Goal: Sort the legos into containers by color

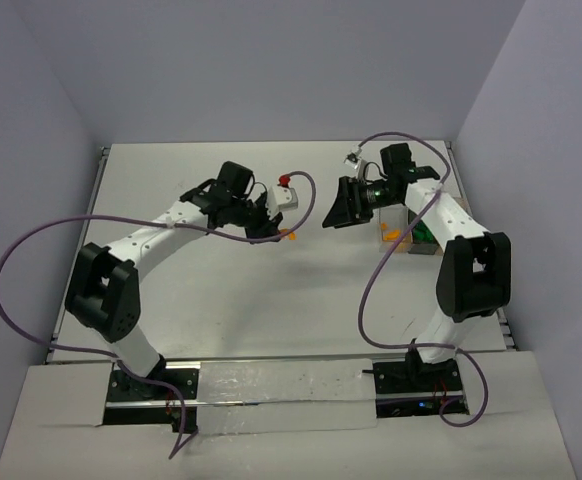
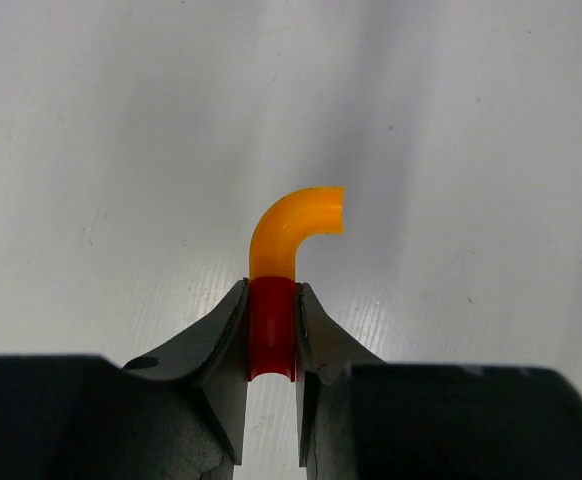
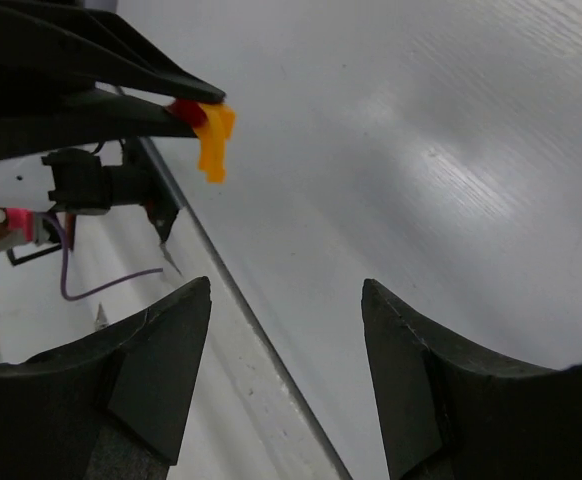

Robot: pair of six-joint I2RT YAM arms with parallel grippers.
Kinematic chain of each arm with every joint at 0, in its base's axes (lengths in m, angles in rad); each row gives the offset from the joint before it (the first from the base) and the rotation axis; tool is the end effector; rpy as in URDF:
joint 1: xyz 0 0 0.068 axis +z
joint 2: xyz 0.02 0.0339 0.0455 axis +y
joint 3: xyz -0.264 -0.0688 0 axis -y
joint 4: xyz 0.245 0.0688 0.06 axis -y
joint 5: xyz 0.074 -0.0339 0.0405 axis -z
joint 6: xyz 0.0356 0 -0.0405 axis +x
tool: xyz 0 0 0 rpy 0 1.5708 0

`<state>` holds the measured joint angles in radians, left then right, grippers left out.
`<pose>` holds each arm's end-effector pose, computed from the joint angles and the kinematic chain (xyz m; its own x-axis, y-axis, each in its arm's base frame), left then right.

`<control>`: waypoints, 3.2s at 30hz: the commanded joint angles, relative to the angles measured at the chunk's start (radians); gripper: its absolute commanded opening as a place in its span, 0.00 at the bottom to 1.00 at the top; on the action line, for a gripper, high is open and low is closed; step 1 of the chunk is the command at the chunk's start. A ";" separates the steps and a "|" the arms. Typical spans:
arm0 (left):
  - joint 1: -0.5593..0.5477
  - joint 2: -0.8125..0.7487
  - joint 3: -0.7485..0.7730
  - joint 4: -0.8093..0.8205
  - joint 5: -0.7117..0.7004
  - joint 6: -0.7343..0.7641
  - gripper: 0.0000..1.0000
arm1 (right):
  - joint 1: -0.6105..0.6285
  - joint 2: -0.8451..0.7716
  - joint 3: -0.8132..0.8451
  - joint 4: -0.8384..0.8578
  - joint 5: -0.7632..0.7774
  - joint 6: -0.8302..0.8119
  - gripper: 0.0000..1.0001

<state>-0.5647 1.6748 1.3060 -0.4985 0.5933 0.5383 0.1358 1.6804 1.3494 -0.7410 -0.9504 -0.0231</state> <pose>0.2973 -0.2119 0.2648 -0.1690 0.6102 -0.7740 0.9735 0.2259 -0.0344 0.3383 0.0755 0.2699 -0.8591 -0.1309 -0.4947 -0.4843 0.5204 0.7033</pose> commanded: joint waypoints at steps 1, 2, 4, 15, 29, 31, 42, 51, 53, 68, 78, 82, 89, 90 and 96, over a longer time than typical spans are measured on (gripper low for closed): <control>-0.047 -0.009 0.005 0.109 -0.136 -0.142 0.00 | 0.036 0.087 0.020 0.072 -0.183 0.085 0.69; -0.054 -0.011 0.006 0.113 -0.134 -0.156 0.00 | 0.041 0.097 0.019 0.072 -0.202 0.086 0.69; -0.072 -0.025 0.010 0.123 -0.130 -0.178 0.00 | 0.057 0.115 0.016 0.069 -0.228 0.083 0.70; -0.127 -0.015 0.061 0.100 -0.141 -0.184 0.00 | 0.103 0.190 0.045 0.043 -0.277 0.072 0.70; -0.147 0.005 0.073 0.101 -0.144 -0.182 0.00 | 0.118 0.229 0.077 0.012 -0.350 0.051 0.37; -0.147 0.008 0.073 0.103 -0.145 -0.184 0.00 | 0.119 0.230 0.081 0.007 -0.357 0.044 0.32; -0.149 0.034 0.070 0.097 -0.139 -0.190 0.00 | 0.120 0.200 0.070 -0.018 -0.387 -0.037 0.00; -0.152 0.025 0.028 0.145 -0.213 -0.176 0.00 | 0.116 0.198 0.047 -0.023 -0.464 -0.028 0.00; -0.155 0.016 0.019 0.158 -0.248 -0.170 0.00 | 0.117 0.204 0.043 -0.021 -0.476 -0.015 0.00; -0.195 0.012 -0.022 0.181 -0.372 -0.152 0.00 | 0.105 0.161 0.027 -0.025 -0.438 -0.061 0.00; -0.166 0.014 -0.002 0.135 -0.106 -0.281 0.00 | 0.104 0.148 0.048 -0.133 -0.435 -0.212 0.00; -0.162 0.021 -0.007 0.130 -0.064 -0.317 0.00 | 0.104 0.160 0.079 -0.208 -0.469 -0.289 0.00; -0.175 0.024 -0.016 0.136 -0.123 -0.312 0.00 | 0.103 0.166 0.103 -0.285 -0.514 -0.347 0.00; -0.181 0.022 -0.024 0.147 -0.157 -0.303 0.00 | 0.104 0.167 0.103 -0.285 -0.516 -0.339 0.00; -0.238 -0.021 -0.079 0.242 -0.470 -0.221 0.00 | 0.104 0.174 0.079 -0.156 -0.467 -0.165 0.00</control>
<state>-0.7764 1.6623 1.2584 -0.3321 0.3675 0.2611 0.2237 1.8973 1.4009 -0.9471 -1.2825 -0.3214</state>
